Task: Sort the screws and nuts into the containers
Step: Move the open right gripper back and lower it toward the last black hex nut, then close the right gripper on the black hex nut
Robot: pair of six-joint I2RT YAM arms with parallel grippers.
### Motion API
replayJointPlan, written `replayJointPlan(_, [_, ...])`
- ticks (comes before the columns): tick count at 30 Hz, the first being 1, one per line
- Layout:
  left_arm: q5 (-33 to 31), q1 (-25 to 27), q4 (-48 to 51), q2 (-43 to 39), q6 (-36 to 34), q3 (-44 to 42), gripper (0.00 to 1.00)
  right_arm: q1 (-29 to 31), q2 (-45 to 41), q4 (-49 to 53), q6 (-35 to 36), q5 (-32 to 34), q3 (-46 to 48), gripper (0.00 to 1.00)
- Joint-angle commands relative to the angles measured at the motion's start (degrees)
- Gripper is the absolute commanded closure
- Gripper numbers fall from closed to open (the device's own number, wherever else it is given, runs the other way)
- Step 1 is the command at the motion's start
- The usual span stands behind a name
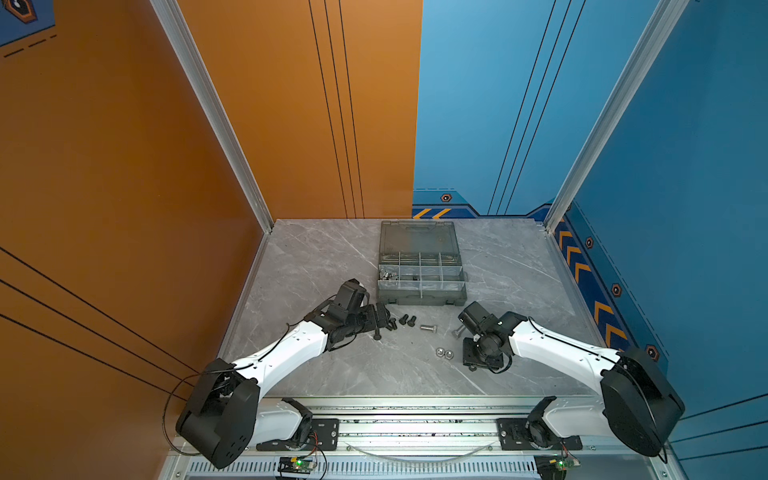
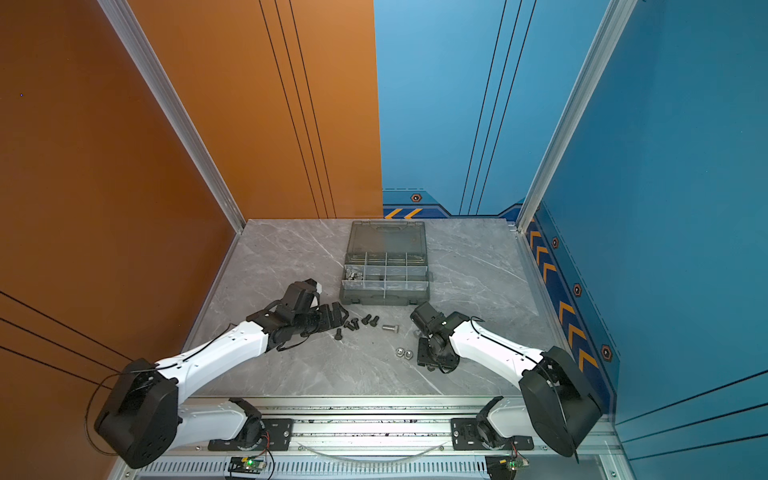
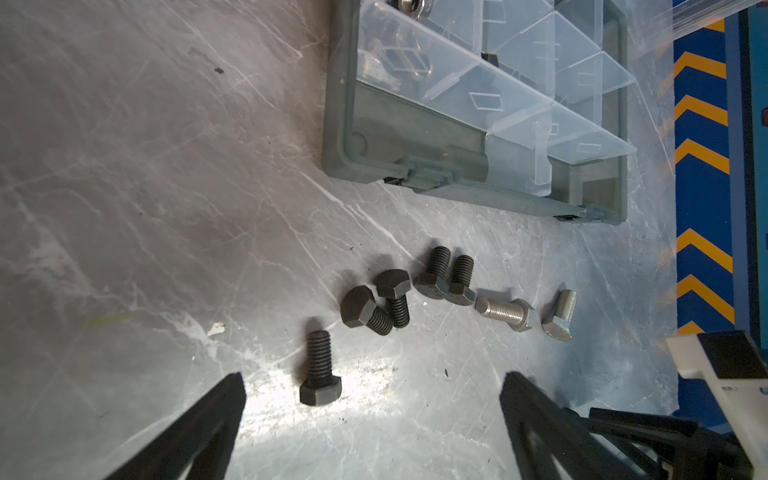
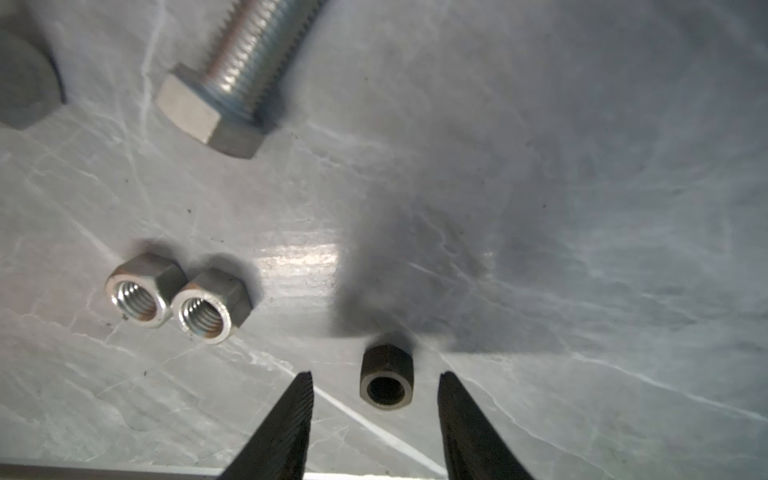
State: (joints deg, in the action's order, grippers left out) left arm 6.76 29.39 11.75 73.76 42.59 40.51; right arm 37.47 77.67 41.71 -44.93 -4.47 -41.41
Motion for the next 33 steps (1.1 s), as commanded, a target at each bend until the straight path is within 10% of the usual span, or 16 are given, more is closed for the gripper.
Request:
replayJointPlan(1, [0.90,-0.01,0.03,0.51,0.32,0.27,0.02,0.24,0.89,-1.06,-0.87,0.58,0.88,0.49])
replayJointPlan(33, [0.71,-0.08,-0.15,0.80,0.21,-0.25,0.02,1.02,3.46,-1.50,-0.85,0.42,1.59,0.80])
